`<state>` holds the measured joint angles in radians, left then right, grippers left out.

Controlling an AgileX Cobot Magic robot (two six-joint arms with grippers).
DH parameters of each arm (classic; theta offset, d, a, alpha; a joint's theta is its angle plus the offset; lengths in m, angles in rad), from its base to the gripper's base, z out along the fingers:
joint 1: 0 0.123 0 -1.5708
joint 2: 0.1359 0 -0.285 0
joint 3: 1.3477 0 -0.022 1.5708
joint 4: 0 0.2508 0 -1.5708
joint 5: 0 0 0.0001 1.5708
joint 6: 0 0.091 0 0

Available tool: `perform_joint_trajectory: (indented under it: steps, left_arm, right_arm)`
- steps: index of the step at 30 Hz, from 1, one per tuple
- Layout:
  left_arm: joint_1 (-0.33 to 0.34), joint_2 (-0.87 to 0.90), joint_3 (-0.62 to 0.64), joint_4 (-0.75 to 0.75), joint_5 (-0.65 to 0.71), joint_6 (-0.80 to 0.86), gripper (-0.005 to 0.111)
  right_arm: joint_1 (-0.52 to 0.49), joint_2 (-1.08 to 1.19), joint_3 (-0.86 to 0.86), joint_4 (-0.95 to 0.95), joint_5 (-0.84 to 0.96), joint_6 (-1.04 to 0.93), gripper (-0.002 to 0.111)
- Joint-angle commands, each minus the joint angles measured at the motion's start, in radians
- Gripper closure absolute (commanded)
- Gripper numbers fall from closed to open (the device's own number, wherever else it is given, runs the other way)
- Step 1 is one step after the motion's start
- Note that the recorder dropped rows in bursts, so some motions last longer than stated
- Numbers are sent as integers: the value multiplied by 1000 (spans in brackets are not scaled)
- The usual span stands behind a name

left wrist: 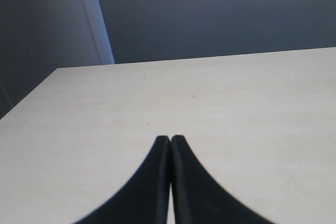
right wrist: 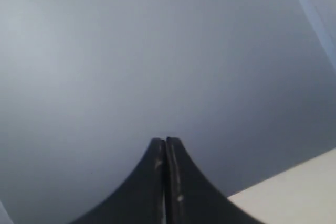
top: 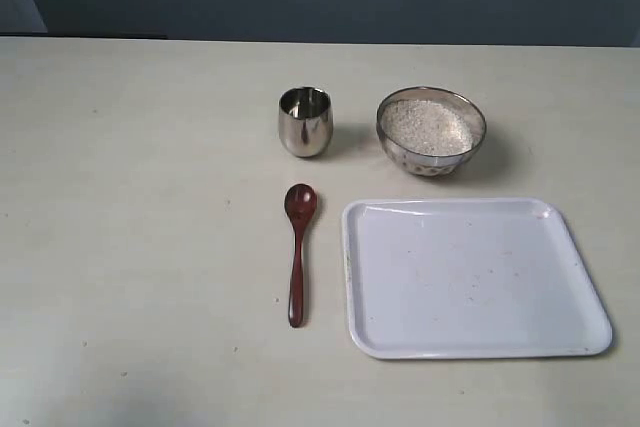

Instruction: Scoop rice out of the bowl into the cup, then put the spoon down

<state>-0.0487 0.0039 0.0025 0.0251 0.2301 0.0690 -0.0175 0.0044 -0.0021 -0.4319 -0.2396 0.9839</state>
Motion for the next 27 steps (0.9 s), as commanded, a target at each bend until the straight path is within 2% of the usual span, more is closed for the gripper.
perform_joint_trajectory:
  steps: [1,3,6,10,12,15,18,20,22,27]
  left_arm:
    - [-4,-4,-3,3,-13,-2,106]
    - [-4,-4,-3,3,-13,-2,106]
    - [-4,-4,-3,3,-13,-2,106]
    - [-4,-4,-3,3,-13,-2,106]
    - [-4,-4,-3,3,-13,-2,106]
    - [-4,-4,-3,3,-13,-2,106]
    - [-4,-4,-3,3,-13,-2,106]
    - [-4,-4,-3,3,-13,-2,106]
    - [-4,-4,-3,3,-13,-2,106]
    - [-4,-4,-3,3,-13,-2,106]
  right_arm:
    - [-6,-4,2,74,-56,9,109]
    - [-6,-4,2,113,-48,31,109]
    - [1,-4,2,138,-116,233,109]
    - [7,-4,2,3,-338,434,109]
    - [7,0,-36,-85,-351,494,109]
    - [7,55,-164,-362,-273,592,109]
    - [7,171,-329,-798,-162,822,109]
    - [7,288,-445,-1080,-164,982,109]
    - [7,413,-555,-1280,-231,1129,109]
    - [8,771,-761,-1312,-596,1132,109]
